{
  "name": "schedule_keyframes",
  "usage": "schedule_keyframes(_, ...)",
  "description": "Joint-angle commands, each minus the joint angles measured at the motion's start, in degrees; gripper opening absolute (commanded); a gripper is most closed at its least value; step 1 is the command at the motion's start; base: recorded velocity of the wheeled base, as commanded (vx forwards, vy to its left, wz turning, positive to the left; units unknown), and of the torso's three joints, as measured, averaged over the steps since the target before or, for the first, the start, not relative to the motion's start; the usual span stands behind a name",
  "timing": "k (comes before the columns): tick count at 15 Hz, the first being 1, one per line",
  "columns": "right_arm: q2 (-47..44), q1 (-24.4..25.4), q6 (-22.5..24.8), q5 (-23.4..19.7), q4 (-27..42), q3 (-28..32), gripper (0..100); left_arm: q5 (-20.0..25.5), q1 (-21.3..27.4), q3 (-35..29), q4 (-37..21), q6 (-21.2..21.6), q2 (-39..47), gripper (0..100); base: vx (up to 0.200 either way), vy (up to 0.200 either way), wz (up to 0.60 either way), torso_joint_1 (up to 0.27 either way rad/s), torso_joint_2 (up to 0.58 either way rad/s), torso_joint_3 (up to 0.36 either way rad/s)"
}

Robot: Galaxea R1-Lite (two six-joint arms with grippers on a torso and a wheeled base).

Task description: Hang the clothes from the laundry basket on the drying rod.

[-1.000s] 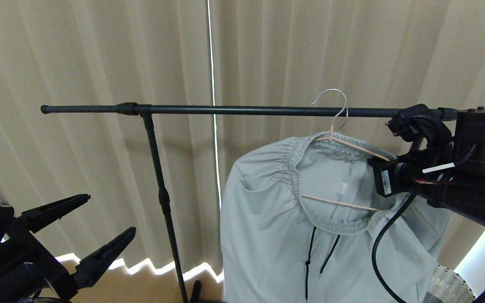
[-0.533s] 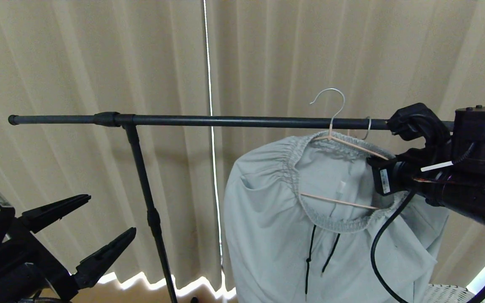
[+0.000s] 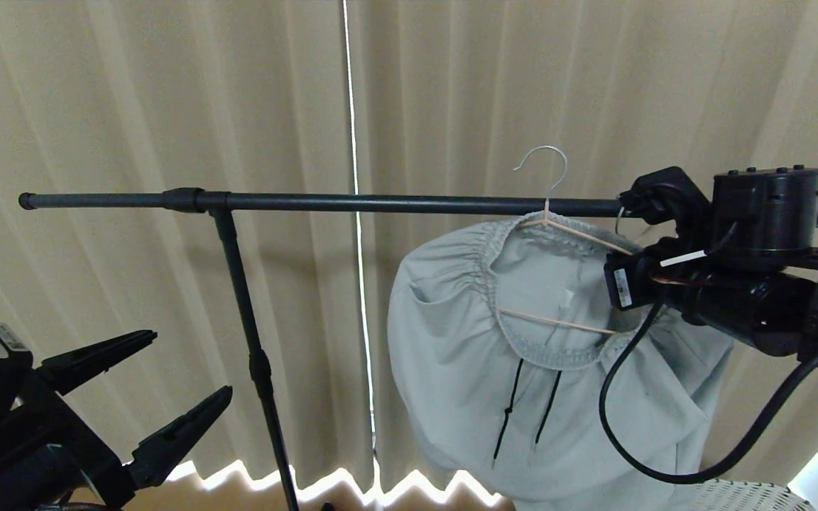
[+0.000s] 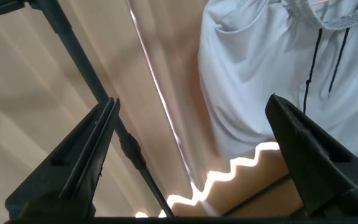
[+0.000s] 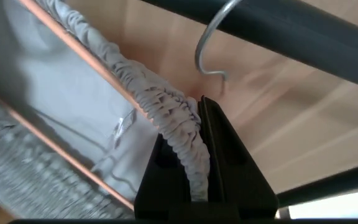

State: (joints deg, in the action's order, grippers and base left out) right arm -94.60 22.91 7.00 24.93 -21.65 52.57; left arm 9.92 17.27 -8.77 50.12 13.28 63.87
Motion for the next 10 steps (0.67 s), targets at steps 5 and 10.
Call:
schedule_keyframes(5,-5.16,1.00,0.12,3.37,5.21,4.04,0,0.01,-0.05,-0.11,0.07,0.00,0.12,100,0.000,0.000,0.00,0.000,0.00,0.000)
schedule_keyframes(10,-5.42,3.37,1.97,3.55,8.55,6.06,0,0.01,-0.05,-0.02,0.07,0.00,0.12,100,0.000,0.000,0.00,0.000,0.00,0.000)
